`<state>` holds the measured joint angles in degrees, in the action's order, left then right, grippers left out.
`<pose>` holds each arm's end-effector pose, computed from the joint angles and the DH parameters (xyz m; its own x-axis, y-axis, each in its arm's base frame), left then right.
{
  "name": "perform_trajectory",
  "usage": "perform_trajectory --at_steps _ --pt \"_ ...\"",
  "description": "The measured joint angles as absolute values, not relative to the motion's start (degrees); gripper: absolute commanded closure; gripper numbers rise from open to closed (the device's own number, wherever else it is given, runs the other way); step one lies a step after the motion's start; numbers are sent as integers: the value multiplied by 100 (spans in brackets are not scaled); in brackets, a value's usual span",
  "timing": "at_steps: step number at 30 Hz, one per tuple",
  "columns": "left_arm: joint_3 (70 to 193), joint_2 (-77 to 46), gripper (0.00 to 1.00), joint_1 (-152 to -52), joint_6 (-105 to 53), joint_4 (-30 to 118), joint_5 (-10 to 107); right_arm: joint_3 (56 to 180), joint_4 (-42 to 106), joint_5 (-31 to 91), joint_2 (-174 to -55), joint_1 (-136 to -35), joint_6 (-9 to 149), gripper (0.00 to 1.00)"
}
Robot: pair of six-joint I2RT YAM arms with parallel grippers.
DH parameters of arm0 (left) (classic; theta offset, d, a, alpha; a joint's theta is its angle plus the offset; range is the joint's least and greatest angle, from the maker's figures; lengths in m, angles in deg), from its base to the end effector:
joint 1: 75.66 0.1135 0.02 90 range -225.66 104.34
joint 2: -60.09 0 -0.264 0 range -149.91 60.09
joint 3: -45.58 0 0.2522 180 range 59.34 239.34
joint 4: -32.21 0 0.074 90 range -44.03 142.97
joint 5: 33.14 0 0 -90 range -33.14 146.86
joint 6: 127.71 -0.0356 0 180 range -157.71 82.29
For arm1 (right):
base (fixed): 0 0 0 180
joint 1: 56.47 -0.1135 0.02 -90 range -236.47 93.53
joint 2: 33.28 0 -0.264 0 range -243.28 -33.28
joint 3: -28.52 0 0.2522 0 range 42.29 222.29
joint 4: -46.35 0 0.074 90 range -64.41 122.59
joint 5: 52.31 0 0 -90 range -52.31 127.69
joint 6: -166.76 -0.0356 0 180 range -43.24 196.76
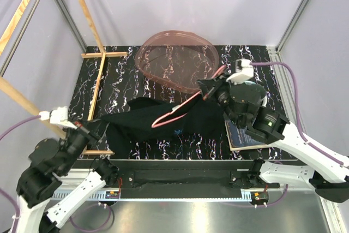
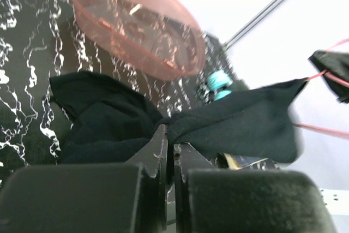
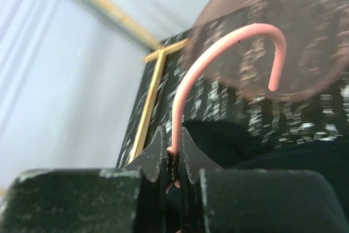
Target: Remove the t-shirt from the hanger
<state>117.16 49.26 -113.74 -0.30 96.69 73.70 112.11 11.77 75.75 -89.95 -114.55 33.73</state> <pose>-0.0001 0.0132 0.3761 -0.2611 -0.5341 -0.8041 0.2570 0.7644 -0.5913 0.1249 0.1589 0.4347 -0.2871 0.5553 -0.7805 -0.2043 0.7606 0.6162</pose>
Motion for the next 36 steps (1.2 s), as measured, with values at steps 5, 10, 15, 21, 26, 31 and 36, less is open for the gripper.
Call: perform_trajectory --at_steps 5,10,15,21,26,31,36 --pt "11738 4026 100 -11372 -37 9514 7060 11237 1772 5969 -9296 -11442 3546 100" --pt "11742 3293 100 -11372 -82 9276 6686 11342 2423 4094 -9495 -11440 3618 100" --pt "11994 2727 100 -11374 -225 9156 6417 11355 2386 3722 -9309 -11447 3911 100" --pt "12608 1685 100 -11372 -399 8736 5807 11300 1520 5147 -8332 -11447 4403 100" --pt "12918 520 100 -11374 -437 8316 5186 11025 882 6375 -7401 -11444 4479 100" --pt "13032 -702 100 -11567 -273 7702 4749 10787 298 7173 -6872 -11444 4481 100" --pt "13749 -2029 56 -12122 -273 7355 4524 10710 -266 7521 -6698 -11444 4477 100"
